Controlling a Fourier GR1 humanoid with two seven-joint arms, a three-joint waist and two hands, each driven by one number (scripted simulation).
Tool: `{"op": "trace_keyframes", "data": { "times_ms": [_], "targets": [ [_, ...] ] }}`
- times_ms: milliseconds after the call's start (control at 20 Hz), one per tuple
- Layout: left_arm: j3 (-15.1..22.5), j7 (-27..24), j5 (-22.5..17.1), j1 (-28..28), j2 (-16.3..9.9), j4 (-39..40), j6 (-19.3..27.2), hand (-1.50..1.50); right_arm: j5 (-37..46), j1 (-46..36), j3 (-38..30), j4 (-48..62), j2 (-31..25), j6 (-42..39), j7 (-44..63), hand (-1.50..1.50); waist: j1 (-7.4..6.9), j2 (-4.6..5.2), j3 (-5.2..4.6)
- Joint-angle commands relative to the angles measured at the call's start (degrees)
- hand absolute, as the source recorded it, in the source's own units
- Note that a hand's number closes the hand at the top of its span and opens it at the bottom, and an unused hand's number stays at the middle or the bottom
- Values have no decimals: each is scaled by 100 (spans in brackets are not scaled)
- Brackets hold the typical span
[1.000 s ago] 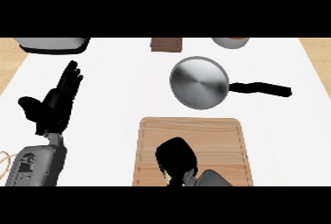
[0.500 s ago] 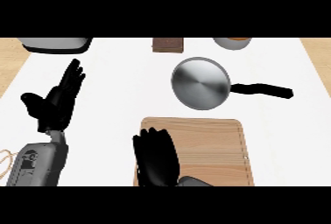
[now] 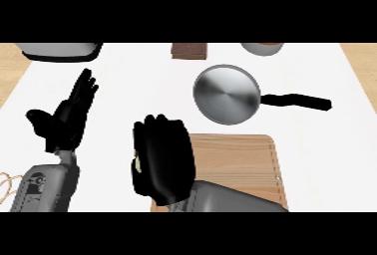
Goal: Pick the cupcake from the cutting board and place it in the pan
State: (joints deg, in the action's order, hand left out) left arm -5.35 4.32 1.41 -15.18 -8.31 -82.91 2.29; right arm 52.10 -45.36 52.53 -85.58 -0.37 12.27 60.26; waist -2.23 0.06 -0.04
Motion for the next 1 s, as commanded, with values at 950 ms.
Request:
{"op": "trace_keyframes", "data": {
  "times_ms": [950],
  "targets": [
    [-98,82,-84,31,-99,-180,-91,0,-868,-936,-3322,4879,-940,2283,-3695,150,-15,101,7]
  ]
}}
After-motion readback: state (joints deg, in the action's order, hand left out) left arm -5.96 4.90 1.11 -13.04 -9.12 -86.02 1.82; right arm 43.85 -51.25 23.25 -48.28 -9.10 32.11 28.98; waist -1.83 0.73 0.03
